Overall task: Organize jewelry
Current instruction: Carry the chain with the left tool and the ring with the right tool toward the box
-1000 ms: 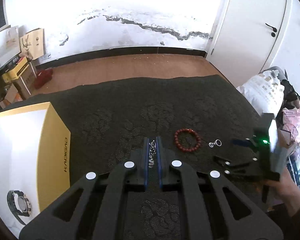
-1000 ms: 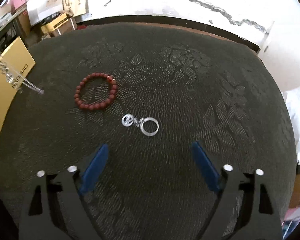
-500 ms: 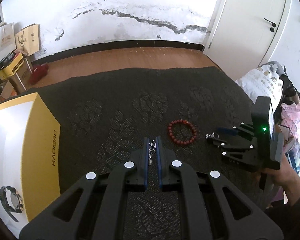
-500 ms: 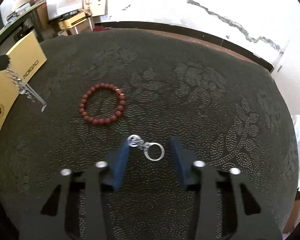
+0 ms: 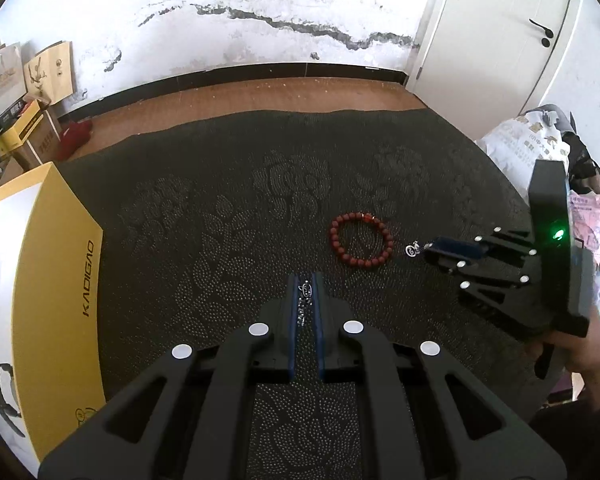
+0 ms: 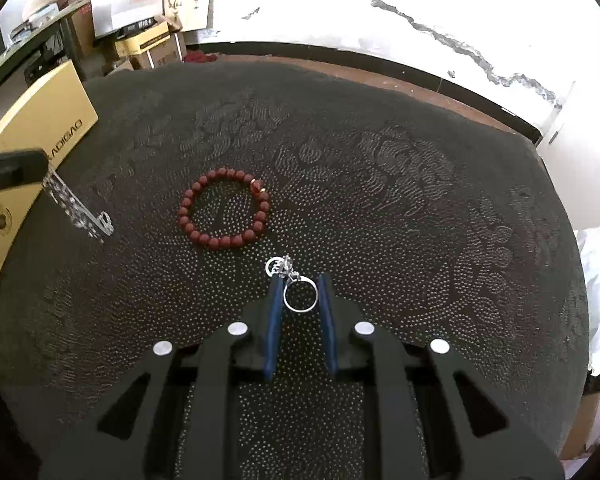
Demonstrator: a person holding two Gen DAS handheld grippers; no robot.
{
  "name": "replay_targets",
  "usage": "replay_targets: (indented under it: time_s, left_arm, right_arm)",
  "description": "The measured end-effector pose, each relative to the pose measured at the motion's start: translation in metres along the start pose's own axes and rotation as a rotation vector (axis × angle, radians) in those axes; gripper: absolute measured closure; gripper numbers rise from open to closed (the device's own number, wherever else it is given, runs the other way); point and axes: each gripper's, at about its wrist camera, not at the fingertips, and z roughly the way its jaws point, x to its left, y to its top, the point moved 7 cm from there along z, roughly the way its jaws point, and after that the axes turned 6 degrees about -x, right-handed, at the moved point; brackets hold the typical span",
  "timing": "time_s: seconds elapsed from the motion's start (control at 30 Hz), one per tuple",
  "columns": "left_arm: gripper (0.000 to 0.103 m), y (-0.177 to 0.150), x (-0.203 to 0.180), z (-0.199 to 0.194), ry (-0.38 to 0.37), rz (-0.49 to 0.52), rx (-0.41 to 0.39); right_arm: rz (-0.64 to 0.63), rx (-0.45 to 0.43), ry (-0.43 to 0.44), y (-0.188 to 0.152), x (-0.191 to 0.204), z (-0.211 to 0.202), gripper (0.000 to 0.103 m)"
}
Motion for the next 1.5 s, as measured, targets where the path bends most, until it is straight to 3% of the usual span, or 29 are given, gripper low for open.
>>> replay_targets:
  time_s: [0.37,0.77,1.13,1.5]
  left_arm:
    - [0.096,-0.002,-0.002,0.000,-0.010,0.005,0.003]
    - [0.096,0.006,0.005,-0.029,-0.028,0.006,-0.039]
    - [0.096,0.024,0.025,-0.078,-0.021,0.003,-0.103]
    - [0.096,0.038,0.075,-0.141,0.008,-0.072,-0.122]
  right_arm:
    - [0.055,-0.026,0.010,0.003,0.000,-0.039,0.084]
    - [0.135,-0.011,-0.022,0.008,0.029,-0.077,0.084]
    - [0.112,-0.062,-0.027,0.062,0.061,-0.127,0.084]
    - [0.027,-0.100,0.087,0.116,0.136,-0.153,0.084]
